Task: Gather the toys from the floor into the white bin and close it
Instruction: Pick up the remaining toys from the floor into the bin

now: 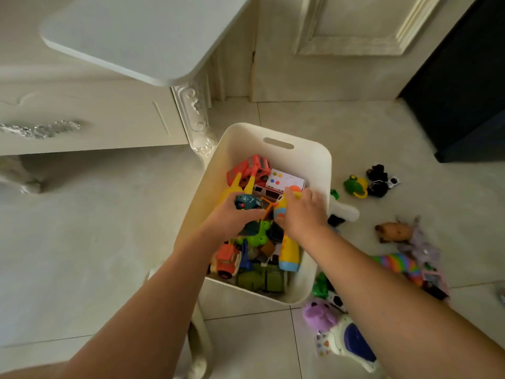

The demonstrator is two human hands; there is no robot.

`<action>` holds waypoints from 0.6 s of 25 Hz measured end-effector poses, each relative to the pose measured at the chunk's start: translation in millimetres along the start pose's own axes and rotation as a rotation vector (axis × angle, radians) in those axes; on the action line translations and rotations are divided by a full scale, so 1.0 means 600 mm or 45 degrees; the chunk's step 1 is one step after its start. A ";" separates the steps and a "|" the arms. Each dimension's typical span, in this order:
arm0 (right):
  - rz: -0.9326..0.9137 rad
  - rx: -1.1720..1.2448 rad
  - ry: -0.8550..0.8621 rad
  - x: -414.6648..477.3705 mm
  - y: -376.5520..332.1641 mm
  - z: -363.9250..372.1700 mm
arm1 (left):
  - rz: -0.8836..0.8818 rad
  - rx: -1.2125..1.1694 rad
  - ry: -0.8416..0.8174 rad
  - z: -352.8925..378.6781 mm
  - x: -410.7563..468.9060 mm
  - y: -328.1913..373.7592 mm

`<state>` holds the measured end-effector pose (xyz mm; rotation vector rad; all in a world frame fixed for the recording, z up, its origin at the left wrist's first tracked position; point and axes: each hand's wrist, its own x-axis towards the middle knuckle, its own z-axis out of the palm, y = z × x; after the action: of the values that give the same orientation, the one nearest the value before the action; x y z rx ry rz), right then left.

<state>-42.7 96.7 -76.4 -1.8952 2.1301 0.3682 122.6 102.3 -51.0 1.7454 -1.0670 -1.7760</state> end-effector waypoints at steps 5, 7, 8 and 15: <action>-0.057 -0.337 -0.061 0.003 -0.006 0.017 | -0.074 0.056 -0.038 0.021 0.028 -0.014; -0.077 -0.278 -0.068 -0.004 -0.001 0.013 | -0.082 0.065 -0.052 0.033 0.029 -0.013; -0.084 -0.152 -0.066 -0.006 0.002 0.005 | -0.087 0.067 -0.049 0.038 0.029 -0.013; -0.138 0.672 0.279 -0.040 0.046 -0.040 | -0.188 0.540 -0.393 0.049 0.017 -0.033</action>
<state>-68.3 113.5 -44.8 -1.7774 1.9754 -0.4053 97.0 113.1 -75.6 1.8629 -1.5748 -2.0754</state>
